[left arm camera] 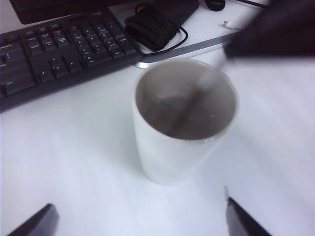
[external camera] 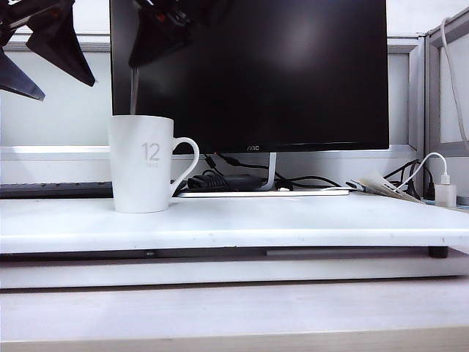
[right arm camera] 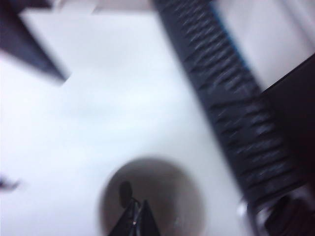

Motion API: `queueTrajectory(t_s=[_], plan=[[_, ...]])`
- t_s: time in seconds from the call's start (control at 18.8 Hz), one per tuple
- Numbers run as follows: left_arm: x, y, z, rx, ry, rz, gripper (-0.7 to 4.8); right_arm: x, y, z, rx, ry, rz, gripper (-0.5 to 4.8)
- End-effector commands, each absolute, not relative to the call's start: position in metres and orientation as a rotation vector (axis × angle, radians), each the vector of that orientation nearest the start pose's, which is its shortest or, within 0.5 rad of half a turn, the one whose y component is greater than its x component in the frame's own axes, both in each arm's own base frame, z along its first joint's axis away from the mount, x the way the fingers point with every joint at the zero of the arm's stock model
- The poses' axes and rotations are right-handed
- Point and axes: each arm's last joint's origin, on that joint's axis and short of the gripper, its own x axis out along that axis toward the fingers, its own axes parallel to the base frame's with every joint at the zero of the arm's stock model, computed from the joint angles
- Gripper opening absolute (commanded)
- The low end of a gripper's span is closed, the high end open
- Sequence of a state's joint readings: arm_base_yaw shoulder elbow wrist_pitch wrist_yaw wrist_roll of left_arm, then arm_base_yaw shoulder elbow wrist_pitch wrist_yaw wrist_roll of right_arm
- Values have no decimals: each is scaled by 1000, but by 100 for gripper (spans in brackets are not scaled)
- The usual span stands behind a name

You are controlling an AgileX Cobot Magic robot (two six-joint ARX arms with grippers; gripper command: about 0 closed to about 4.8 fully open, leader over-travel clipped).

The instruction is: Pick up a spoon and stir the liquid in the cup.

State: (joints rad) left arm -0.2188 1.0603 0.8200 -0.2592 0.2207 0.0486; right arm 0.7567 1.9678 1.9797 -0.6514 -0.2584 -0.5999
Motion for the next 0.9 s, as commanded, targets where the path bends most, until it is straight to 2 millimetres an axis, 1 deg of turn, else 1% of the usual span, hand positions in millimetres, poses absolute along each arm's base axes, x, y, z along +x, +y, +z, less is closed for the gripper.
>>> queueTrajectory(t_s=[0.05, 0.27, 0.37, 0.48, 0.64, 0.69, 0.8, 0.9], plan=[[220, -55, 290, 41, 481, -445, 479, 314, 305, 352, -748, 397, 1088, -6], [220, -55, 290, 41, 482, -445, 479, 321, 306, 359, -770, 330, 960, -6], [220, -55, 290, 41, 482, -445, 479, 323, 308, 364, -747, 267, 958, -6], [220, -55, 290, 41, 482, -445, 479, 321, 310, 364, -727, 257, 1018, -6], [220, -55, 290, 41, 482, -445, 479, 316, 310, 360, -690, 284, 1158, -6], [220, -55, 290, 41, 482, -445, 479, 315, 310, 359, -688, 300, 1176, -6], [220, -55, 290, 41, 482, -445, 479, 314, 307, 354, -717, 360, 1148, -6], [220, -55, 290, 41, 482, -445, 479, 316, 304, 353, -768, 394, 1045, -6]])
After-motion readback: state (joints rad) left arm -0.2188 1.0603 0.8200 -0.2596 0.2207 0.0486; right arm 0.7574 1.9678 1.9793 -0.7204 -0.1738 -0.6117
